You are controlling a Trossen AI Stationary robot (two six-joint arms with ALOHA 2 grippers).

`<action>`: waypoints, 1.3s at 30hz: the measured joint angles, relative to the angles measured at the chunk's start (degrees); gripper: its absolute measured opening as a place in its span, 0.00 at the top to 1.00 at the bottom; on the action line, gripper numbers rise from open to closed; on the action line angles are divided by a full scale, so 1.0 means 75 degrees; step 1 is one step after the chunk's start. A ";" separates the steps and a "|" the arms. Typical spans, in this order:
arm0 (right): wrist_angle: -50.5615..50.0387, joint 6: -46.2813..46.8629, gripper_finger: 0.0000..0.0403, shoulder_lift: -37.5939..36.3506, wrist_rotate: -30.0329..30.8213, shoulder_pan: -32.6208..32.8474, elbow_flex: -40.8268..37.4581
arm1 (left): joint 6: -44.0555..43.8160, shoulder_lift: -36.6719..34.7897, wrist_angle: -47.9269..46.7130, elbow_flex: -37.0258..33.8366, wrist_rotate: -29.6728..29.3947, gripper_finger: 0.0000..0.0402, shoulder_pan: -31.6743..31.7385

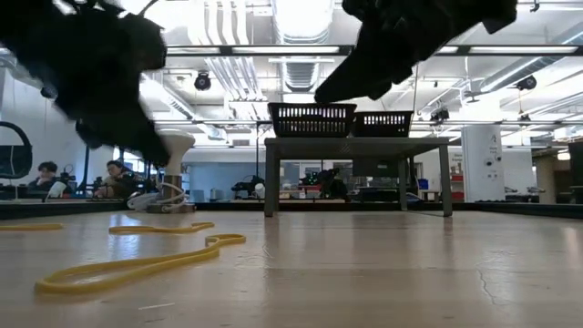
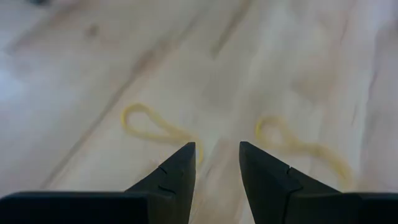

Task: Pick & Place Office Desk Supplies
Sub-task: Put the yellow rubber band into the bottom left black bin

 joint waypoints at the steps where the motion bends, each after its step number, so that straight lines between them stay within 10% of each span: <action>1: 0.0040 0.0071 0.74 -0.0010 0.0148 0.0025 -0.0055 | 0.0162 0.0066 0.0000 -0.0078 0.0141 0.68 0.0000; 14: -0.0500 0.0084 0.80 -0.2210 0.0341 0.0109 -0.0697 | 0.2437 0.1477 0.3667 -0.1445 0.0008 0.62 0.0144; 22: -0.1407 0.0159 0.83 -0.3783 0.0335 0.0565 -0.0709 | 0.1812 0.2233 0.3635 -0.1286 -0.0459 0.64 0.0201; 31: -0.1489 0.0204 0.83 -0.4514 0.0344 0.1221 -0.0711 | 0.1874 0.2258 0.3689 -0.1294 -0.0125 0.96 0.0217; 39: -0.2355 0.0709 0.83 -0.4620 0.0339 0.1784 -0.0714 | 0.2407 0.1679 0.2594 -0.0415 0.0751 0.99 0.0220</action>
